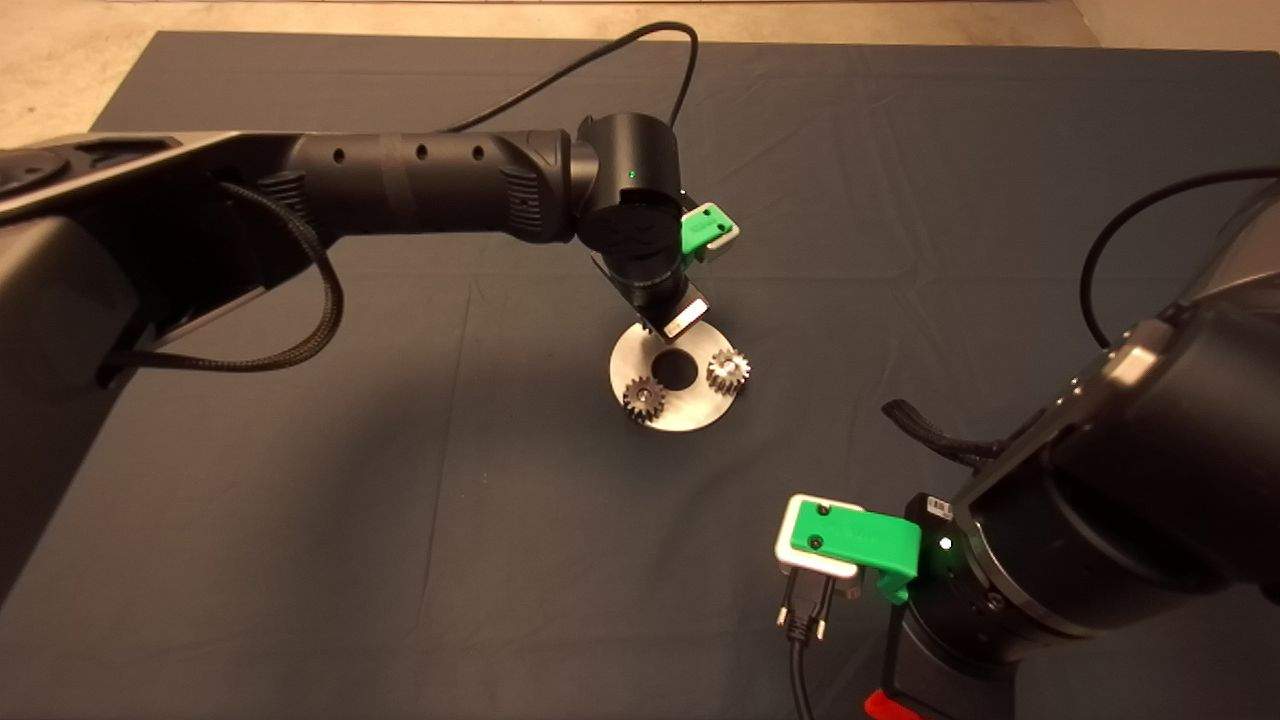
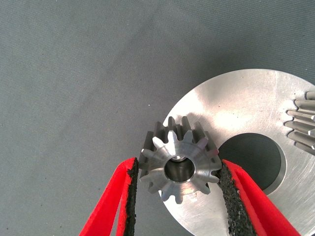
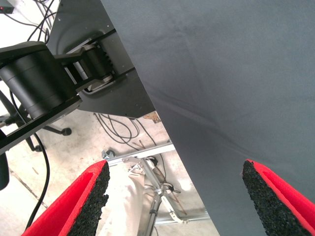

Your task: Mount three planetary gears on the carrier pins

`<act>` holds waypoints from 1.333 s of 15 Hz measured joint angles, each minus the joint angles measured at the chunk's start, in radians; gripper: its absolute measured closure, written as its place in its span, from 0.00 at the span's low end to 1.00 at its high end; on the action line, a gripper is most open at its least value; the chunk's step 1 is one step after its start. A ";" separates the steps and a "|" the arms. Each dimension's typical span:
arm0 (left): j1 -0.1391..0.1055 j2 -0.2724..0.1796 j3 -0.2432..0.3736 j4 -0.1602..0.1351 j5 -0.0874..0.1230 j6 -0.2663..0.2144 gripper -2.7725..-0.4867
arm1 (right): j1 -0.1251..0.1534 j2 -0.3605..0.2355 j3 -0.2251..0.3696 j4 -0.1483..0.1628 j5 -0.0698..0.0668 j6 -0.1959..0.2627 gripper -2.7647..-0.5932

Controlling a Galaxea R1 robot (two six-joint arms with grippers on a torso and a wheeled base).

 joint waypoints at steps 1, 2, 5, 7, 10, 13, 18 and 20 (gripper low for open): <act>0.000 0.001 0.000 0.000 0.000 0.000 0.77 | 0.000 0.006 -0.001 0.000 0.000 0.000 0.35; 0.000 0.001 0.000 0.000 -0.001 0.000 0.77 | 0.000 0.010 -0.001 0.000 0.001 0.000 0.35; 0.000 0.003 0.000 0.002 0.000 0.000 0.77 | 0.000 0.013 -0.005 0.000 0.000 0.000 0.35; 0.000 0.003 0.000 0.002 -0.001 0.000 0.77 | 0.000 0.015 -0.006 0.000 0.000 0.000 0.35; 0.000 0.003 0.000 0.002 -0.001 0.000 0.77 | 0.002 0.016 -0.006 0.000 0.000 0.000 0.35; 0.000 0.003 0.000 0.002 -0.001 0.000 0.77 | 0.002 0.016 -0.007 0.000 0.000 0.000 0.35; 0.000 -0.006 -0.001 0.000 -0.009 0.000 0.72 | 0.002 0.017 -0.007 0.000 0.001 0.000 0.35; 0.000 -0.006 -0.001 0.000 -0.008 0.000 0.71 | 0.002 0.019 -0.007 0.000 0.001 0.000 0.35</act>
